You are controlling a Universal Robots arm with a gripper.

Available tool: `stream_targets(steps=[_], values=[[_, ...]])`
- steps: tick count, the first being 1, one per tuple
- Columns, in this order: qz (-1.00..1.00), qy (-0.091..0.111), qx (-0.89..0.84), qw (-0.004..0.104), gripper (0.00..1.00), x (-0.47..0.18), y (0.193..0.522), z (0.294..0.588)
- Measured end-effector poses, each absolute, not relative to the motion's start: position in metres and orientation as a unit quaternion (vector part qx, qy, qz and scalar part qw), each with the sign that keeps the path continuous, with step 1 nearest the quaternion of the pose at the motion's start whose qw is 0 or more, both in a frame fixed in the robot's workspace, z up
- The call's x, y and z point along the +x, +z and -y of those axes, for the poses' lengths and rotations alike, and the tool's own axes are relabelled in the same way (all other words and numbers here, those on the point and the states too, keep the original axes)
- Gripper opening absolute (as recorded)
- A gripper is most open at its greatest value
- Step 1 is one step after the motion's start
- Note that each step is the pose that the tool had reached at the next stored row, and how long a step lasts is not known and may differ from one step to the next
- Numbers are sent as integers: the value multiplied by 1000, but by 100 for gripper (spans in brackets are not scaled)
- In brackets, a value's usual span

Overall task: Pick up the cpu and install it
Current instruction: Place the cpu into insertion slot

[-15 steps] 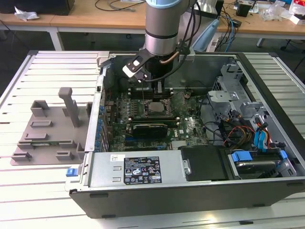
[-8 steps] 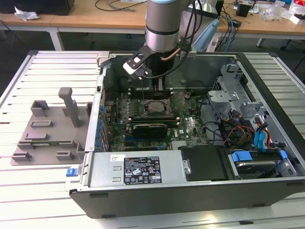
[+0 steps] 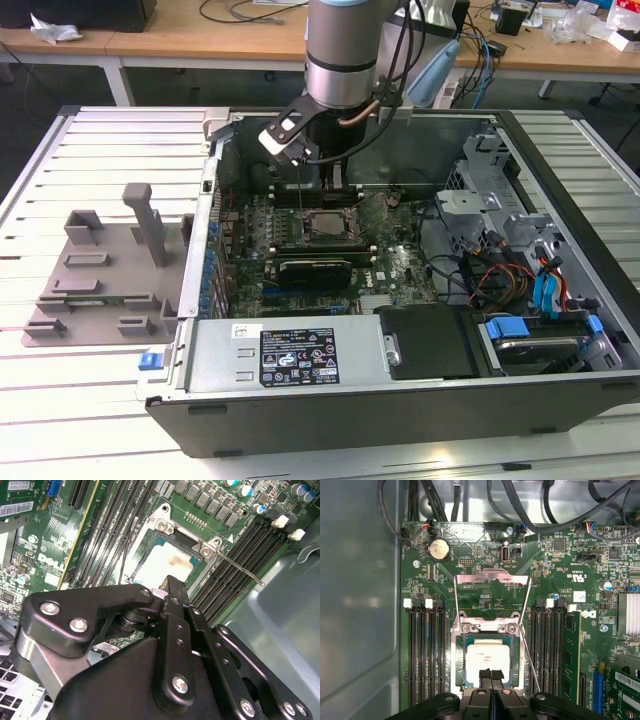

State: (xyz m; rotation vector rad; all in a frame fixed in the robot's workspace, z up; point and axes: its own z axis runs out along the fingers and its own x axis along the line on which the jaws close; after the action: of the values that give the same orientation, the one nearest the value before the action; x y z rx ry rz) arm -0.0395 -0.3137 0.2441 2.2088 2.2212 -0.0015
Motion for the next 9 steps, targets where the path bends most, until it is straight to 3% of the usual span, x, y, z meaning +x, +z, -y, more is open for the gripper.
stream_targets(steps=[9], values=[[-709, 0, 705, 5, 11, -39, 246, 314]])
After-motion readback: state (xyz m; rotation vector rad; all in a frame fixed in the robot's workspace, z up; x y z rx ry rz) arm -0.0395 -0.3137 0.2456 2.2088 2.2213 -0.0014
